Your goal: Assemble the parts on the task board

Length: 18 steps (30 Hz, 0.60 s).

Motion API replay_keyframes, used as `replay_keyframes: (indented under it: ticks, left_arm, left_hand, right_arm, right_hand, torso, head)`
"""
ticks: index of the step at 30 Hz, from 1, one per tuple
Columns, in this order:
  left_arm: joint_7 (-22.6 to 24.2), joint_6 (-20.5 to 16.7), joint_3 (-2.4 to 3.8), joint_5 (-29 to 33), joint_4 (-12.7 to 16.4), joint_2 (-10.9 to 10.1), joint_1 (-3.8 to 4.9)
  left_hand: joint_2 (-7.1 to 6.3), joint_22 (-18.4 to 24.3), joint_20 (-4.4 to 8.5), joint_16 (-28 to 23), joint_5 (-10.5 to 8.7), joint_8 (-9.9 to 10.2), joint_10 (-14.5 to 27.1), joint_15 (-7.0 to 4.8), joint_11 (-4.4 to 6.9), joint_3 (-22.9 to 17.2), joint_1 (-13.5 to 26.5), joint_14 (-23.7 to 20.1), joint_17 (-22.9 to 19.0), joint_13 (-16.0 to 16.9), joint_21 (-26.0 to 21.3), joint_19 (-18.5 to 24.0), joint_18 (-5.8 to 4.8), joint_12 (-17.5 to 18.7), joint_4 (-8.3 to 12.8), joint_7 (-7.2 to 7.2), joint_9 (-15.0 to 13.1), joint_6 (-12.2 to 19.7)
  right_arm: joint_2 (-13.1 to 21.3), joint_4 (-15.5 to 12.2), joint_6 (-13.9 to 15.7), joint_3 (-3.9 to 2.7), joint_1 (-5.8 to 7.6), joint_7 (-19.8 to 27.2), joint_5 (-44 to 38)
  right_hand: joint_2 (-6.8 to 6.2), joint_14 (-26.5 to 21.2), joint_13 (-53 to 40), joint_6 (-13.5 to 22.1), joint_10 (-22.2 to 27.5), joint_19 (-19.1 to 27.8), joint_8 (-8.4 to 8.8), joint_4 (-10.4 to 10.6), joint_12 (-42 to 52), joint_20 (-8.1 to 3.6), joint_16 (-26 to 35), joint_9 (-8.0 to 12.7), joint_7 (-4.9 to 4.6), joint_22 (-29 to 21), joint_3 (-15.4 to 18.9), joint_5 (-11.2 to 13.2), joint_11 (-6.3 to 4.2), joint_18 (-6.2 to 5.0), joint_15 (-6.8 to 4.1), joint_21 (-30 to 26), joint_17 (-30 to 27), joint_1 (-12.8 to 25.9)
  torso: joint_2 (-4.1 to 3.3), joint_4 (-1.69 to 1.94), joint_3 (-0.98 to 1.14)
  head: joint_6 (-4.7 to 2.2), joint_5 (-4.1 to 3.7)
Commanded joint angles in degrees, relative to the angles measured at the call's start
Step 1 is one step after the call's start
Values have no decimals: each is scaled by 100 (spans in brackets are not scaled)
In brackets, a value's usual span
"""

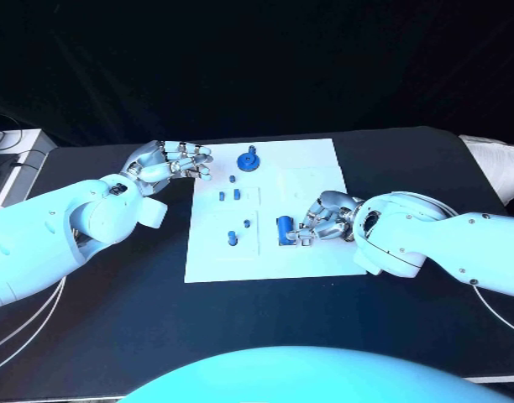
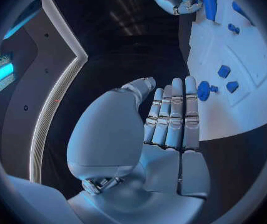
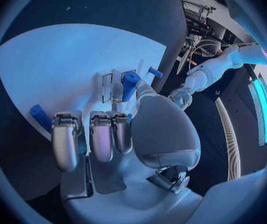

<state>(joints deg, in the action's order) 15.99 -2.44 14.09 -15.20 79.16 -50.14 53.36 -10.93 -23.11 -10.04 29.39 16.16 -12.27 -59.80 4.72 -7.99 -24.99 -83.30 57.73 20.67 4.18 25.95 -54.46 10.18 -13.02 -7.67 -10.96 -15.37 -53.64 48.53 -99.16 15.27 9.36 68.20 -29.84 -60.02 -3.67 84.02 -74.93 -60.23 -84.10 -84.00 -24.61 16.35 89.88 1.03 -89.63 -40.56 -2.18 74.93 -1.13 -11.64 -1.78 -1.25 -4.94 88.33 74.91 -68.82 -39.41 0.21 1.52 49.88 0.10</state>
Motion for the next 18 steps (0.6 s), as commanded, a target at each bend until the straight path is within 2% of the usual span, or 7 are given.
replay_keyframes:
  ticks: [1, 6, 15, 18]
  left_arm:
    - [41, 89, 3, 36, 14, 1, -1]
    - [40, 90, 3, 36, 15, -2, -1]
    - [35, 90, 3, 36, 11, -2, -1]
    - [34, 90, 3, 36, 10, -1, -1]
  left_hand:
    - [14, 6, -21, -30, 39, 29, 7, 27, -12, -5, 44, -4, 11, -4, -22, 13, 8, 31, -31, -4, 5, 15]
    - [20, 10, -21, -39, 41, 25, 4, 26, -10, -15, 29, -10, 16, -3, -29, 15, 9, 30, -24, -2, 4, 8]
    - [20, 10, -21, -39, 41, 25, 4, 26, -10, -15, 29, -10, 16, -3, -29, 15, 9, 30, -24, -2, 4, 8]
    - [20, 10, -21, -39, 41, 25, 4, 26, -10, -15, 29, -10, 16, -3, -29, 15, 9, 30, -24, -2, 4, 8]
  right_arm:
    - [-9, 39, -125, 0, -18, -102, -168]
    - [-7, 53, -201, 0, -28, -116, -247]
    - [-7, 32, -273, 0, -36, -113, -291]
    - [1, 9, -207, 0, -37, -96, -295]
  right_hand:
    - [-80, 598, -1507, 22, -590, -570, -21, -7, 12, -42, -37, -11, 24, 1466, -56, 70, -33, 95, -58, 5, 1509, -149]
    - [-182, 598, -1507, 21, -590, -571, -30, -16, 12, -47, -37, -13, 32, 1467, -114, 239, -40, 96, -64, 9, 1509, -387]
    - [-216, 598, -1507, 22, -590, -572, -28, -18, 12, -49, -37, -8, 34, 1469, -144, 264, -43, 97, -66, 14, 1509, -481]
    - [-249, 598, -1507, 21, -590, -572, -27, -19, 12, -50, -37, -6, 35, 1470, -152, 268, -43, 98, -67, 19, 1509, -525]
  torso:
    - [0, -5, 2]
    - [0, -5, 4]
    - [-3, -2, 9]
    - [-1, -4, 5]
  head:
    - [8, 4]
    - [11, 5]
    - [12, 2]
    - [12, -2]
